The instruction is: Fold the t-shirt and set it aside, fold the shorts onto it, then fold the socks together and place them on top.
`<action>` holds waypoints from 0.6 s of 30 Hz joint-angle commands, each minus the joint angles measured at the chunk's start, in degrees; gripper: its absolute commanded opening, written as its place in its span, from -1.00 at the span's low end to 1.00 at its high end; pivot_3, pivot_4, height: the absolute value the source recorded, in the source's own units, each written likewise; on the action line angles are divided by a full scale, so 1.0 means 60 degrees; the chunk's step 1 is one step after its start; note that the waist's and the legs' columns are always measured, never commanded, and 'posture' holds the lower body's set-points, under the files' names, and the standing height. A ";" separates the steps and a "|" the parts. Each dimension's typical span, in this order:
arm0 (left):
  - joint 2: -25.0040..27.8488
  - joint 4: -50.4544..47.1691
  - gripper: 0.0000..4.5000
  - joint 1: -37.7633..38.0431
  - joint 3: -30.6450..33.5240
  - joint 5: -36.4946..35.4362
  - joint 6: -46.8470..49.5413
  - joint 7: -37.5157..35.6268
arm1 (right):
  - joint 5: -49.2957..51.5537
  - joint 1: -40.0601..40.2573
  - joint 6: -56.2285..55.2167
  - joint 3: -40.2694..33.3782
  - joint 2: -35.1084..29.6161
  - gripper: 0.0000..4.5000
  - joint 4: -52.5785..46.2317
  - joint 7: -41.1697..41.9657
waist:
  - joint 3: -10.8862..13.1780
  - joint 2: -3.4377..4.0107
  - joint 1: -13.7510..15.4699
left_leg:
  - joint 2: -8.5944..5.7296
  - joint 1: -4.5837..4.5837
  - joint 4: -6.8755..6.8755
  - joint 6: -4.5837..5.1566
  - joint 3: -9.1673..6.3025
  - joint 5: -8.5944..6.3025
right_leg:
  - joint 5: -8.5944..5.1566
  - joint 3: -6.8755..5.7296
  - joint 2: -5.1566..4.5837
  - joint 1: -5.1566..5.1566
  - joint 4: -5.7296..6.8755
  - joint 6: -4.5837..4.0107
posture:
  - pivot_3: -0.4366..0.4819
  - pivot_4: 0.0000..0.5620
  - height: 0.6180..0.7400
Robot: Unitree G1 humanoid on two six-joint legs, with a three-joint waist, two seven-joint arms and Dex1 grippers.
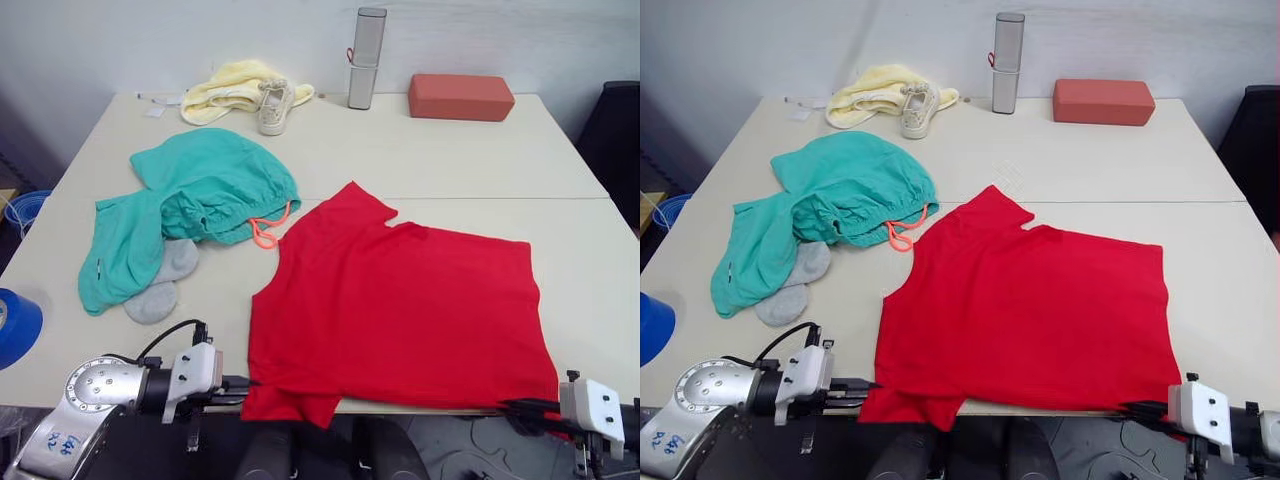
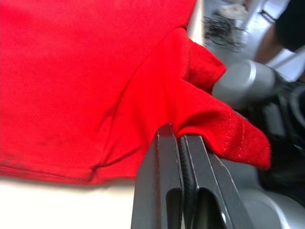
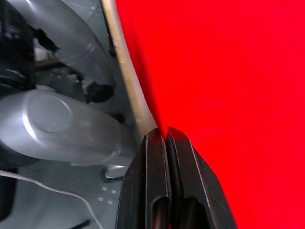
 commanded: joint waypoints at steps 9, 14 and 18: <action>0.0584 -0.0278 -0.99 -0.0561 0.0656 -0.1812 0.1737 -0.0409 | 0.0962 0.0947 0.1136 -0.1043 0.0097 -1.00 -0.1085 0.0018 | 0.0001 0.0001 0.0094 | 0.0000 -0.0001 -0.0003 -0.0001 0.0000 0.0000 | -0.0008 0.0001 0.0000 -0.0002 0.0001 -0.0014 | -0.05 -0.47 1.00; 0.0955 -0.0048 -0.99 -0.1548 0.0797 -0.2884 0.3665 -0.0192 | 0.1638 0.1032 0.2766 -0.1465 -0.0153 -1.00 -0.1872 -0.0023 | 0.0003 0.0004 0.0158 | 0.0001 -0.0001 -0.0003 0.0000 -0.0001 0.0001 | -0.0009 0.0002 0.0000 -0.0001 0.0001 -0.0017 | -0.05 -0.47 1.00; 0.1149 0.0506 -0.99 -0.2681 0.0321 -0.3077 0.5225 0.0117 | 0.1856 0.0465 0.4195 -0.1313 -0.0567 -1.00 -0.2159 -0.0305 | 0.0003 0.0003 0.0162 | 0.0000 -0.0002 -0.0003 0.0005 -0.0002 0.0004 | -0.0006 0.0002 0.0000 -0.0002 0.0001 -0.0010 | -0.05 -0.47 1.00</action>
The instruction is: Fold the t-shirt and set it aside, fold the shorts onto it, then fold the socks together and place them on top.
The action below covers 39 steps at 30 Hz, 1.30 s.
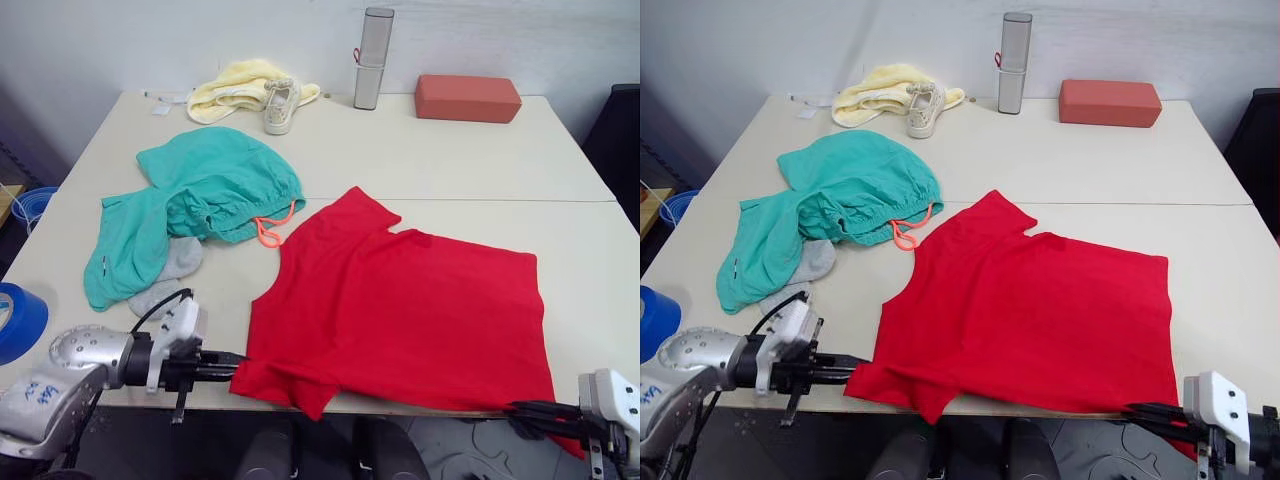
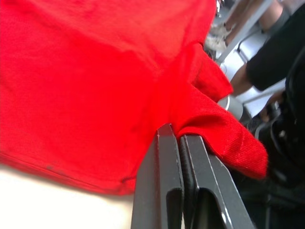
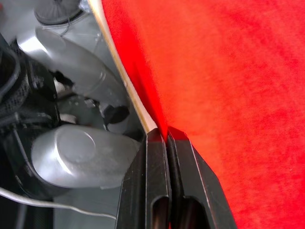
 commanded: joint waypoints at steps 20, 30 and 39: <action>-0.0983 0.1577 -0.91 -0.2829 -0.0611 -0.0353 0.4175 0.2183 | 0.0455 -0.2401 0.4471 0.1057 -0.0081 -0.92 -0.0782 -0.1664 | 0.0010 -0.0015 0.0000 | -0.0001 -0.0010 -0.0007 -0.0018 -0.0001 0.0005 | 0.0028 -0.0006 0.0003 -0.0013 0.0007 0.0051 | -0.05 -0.47 1.00; -0.1675 0.1625 0.40 -0.2193 0.0728 0.0432 0.1233 0.2483 | 0.0769 -0.2391 0.2989 -0.0798 0.1172 0.53 -0.1346 -0.1978 | 0.0010 -0.0016 0.0006 | -0.0001 -0.0013 -0.0012 -0.0068 0.0000 0.0030 | 0.0030 -0.0007 0.0007 -0.0020 0.0007 0.0054 | -0.05 -0.47 1.00; -0.0991 0.2257 0.40 -0.1040 0.0553 0.2152 -0.4337 -0.0612 | 0.0660 0.0048 0.2268 -0.1815 0.1557 0.64 -0.2578 -0.0838 | 0.0004 -0.0011 0.0039 | -0.0001 0.0004 -0.0100 -0.0083 0.0004 0.0016 | 0.0028 -0.0006 0.0005 -0.0020 -0.0047 0.0041 | -0.05 -0.47 1.00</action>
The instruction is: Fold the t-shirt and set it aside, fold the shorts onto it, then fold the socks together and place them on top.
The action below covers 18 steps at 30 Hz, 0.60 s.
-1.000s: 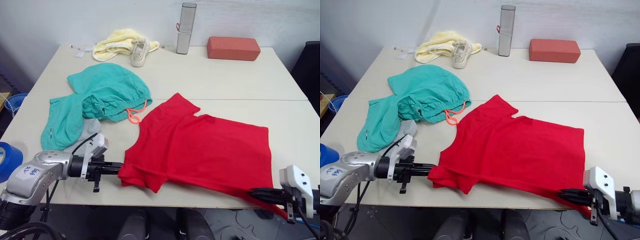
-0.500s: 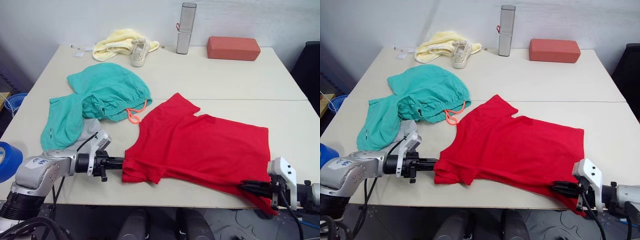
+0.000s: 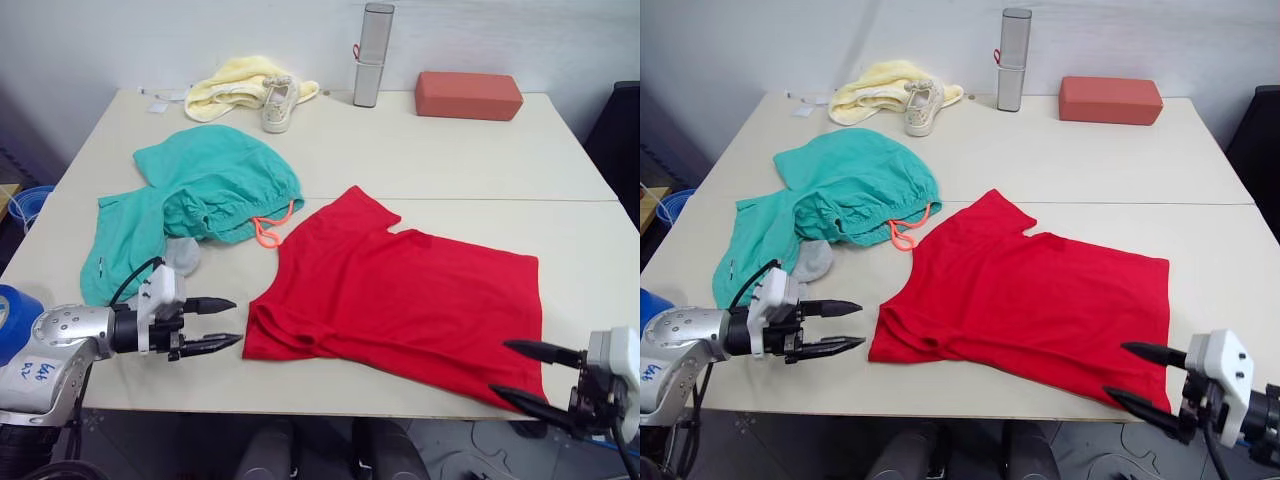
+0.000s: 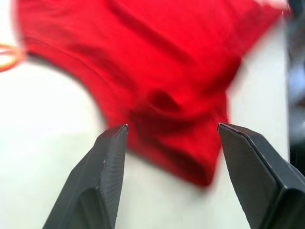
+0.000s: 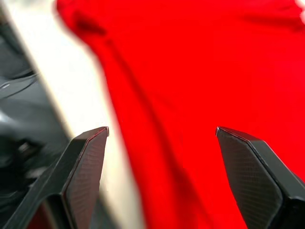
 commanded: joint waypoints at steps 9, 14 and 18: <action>-0.0913 0.0939 0.98 -0.1371 -0.1687 0.1769 -0.3370 -0.0347 | -0.0579 0.0302 -0.1702 0.0126 0.0721 1.00 0.0056 0.0460 | -0.0001 0.0000 -0.0070 | 0.0002 0.0002 -0.0007 0.0047 0.0006 0.0033 | 0.0024 0.0001 0.0001 -0.0001 -0.0007 0.0013 | -0.05 -0.47 1.00; -0.1775 0.0976 0.98 -0.2014 -0.2494 0.1965 -0.3022 0.0085 | -0.0685 -0.0012 -0.1646 0.0700 0.0740 1.00 -0.0066 0.0059 | 0.0000 -0.0002 -0.0019 | 0.0002 0.0000 0.0007 0.0050 0.0005 0.0041 | 0.0025 -0.0002 0.0002 -0.0002 0.0014 0.0015 | -0.05 -0.47 1.00; -0.2200 0.0862 0.98 -0.2138 -0.2993 0.2216 -0.2925 0.0329 | -0.0708 -0.0153 -0.1464 0.1005 0.0688 1.00 -0.0323 -0.0313 | 0.0000 -0.0002 -0.0007 | 0.0001 -0.0002 0.0014 0.0052 0.0005 0.0041 | 0.0028 -0.0002 0.0001 0.0000 0.0016 0.0021 | -0.05 -0.47 1.00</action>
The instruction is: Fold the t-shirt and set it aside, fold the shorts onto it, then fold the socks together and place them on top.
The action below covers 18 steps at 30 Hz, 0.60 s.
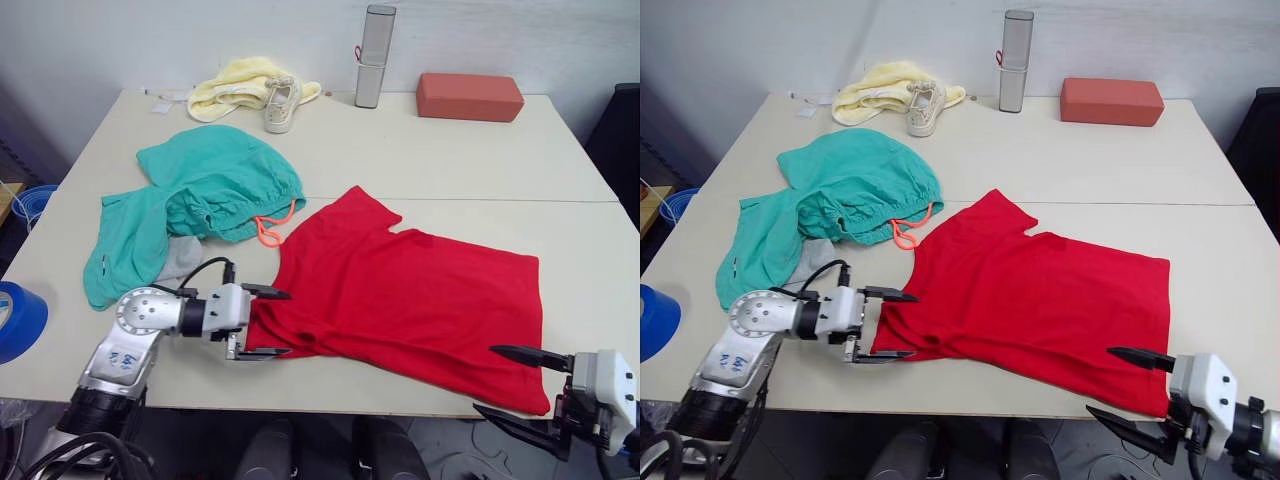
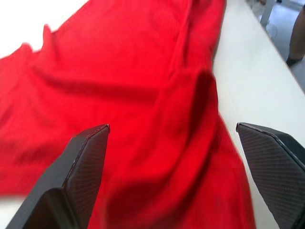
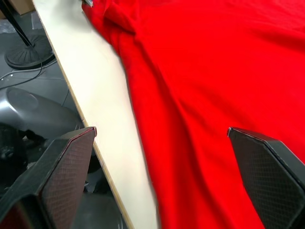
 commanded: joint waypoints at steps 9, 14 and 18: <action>-0.0767 0.0132 0.57 -0.0361 -0.0655 0.0762 -0.0268 0.0936 | 0.0279 -0.0050 0.0309 0.0155 -0.0013 1.00 -0.0729 -0.0604 | 0.0000 -0.0001 0.0002 | 0.0000 0.0002 0.0009 -0.0002 -0.0002 0.0004 | 0.0001 -0.0005 0.0001 0.0003 0.0010 0.0002 | -0.05 -0.47 1.00; -0.0941 -0.0116 -0.14 -0.0374 -0.0672 0.0550 0.0288 0.1049 | 0.0337 -0.0033 0.0395 0.0174 0.0012 1.00 -0.0849 -0.0741 | 0.0000 -0.0001 0.0002 | 0.0000 0.0002 0.0009 -0.0002 -0.0002 0.0004 | 0.0002 -0.0007 0.0002 0.0003 0.0012 0.0004 | -0.05 -0.47 1.00; -0.0906 0.0091 -0.71 -0.0478 -0.0455 0.0490 0.0530 0.1166 | 0.0388 -0.0028 0.0504 0.0215 -0.0006 1.00 -0.0960 -0.0860 | 0.0000 -0.0001 0.0000 | 0.0000 0.0003 0.0014 -0.0004 -0.0002 0.0005 | 0.0002 -0.0007 0.0003 0.0003 0.0019 0.0004 | -0.05 -0.47 1.00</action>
